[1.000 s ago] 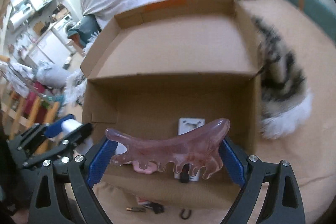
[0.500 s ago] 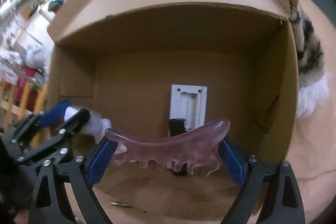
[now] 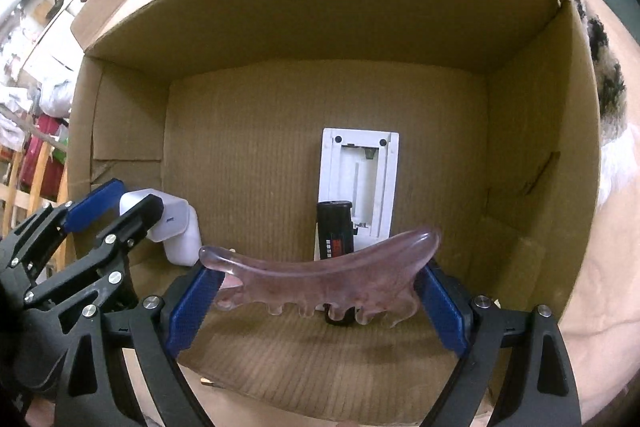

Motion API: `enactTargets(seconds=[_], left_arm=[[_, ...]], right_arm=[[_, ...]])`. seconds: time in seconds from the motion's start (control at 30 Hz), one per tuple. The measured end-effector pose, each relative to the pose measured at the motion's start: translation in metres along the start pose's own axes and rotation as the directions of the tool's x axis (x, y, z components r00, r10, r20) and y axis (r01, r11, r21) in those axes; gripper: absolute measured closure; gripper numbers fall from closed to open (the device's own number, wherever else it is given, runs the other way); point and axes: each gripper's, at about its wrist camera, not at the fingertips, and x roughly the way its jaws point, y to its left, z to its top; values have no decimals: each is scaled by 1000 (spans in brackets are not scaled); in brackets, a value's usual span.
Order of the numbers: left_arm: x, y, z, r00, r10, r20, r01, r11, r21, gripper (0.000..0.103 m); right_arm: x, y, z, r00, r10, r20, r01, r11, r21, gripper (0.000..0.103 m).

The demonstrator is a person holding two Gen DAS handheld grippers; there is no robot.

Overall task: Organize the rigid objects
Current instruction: 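Carry the charger and comb into the box and open both tools, then withdraw both open tools from the box toward the remaining items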

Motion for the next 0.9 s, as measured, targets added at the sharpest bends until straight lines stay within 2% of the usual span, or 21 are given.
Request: enactTargets(seconds=[0.1,0.27,0.37,0.47,0.53,0.6,0.67,0.9], left_arm=[[0,-1,0,1000,0,0,0,1000,0,66],[0,-2,1,1000,-5,-6,5,1000,-1,66],[-1,0,2,1000,-11,-1,11,1000,-17,66],[-5,1,4,1000,-15,14,16,1000,-19,66],[-7,-1,5,1000,-17,20,18,1000,-13,63],[-7,-3,7,999,-30,13,31,999,-11,50],[-10,-3,7,999,-42,18,42,999,-17,43],[-16,-1,10,999,-35,36,36,999,-24,42]], right_arm=[[-2,-2,0,1000,20,13,-20,1000,20,4],[-19,-2,6,994,40,98,-43,999,29,0],[-23,0,8,991,-46,126,44,999,15,0],[-27,-3,10,989,-36,140,34,999,16,0],[-28,-5,11,989,-34,141,32,999,21,0],[-28,-5,12,988,-41,147,38,999,24,0],[-34,-9,11,987,-37,155,34,999,25,0],[-42,-15,7,984,-32,173,27,999,30,0]])
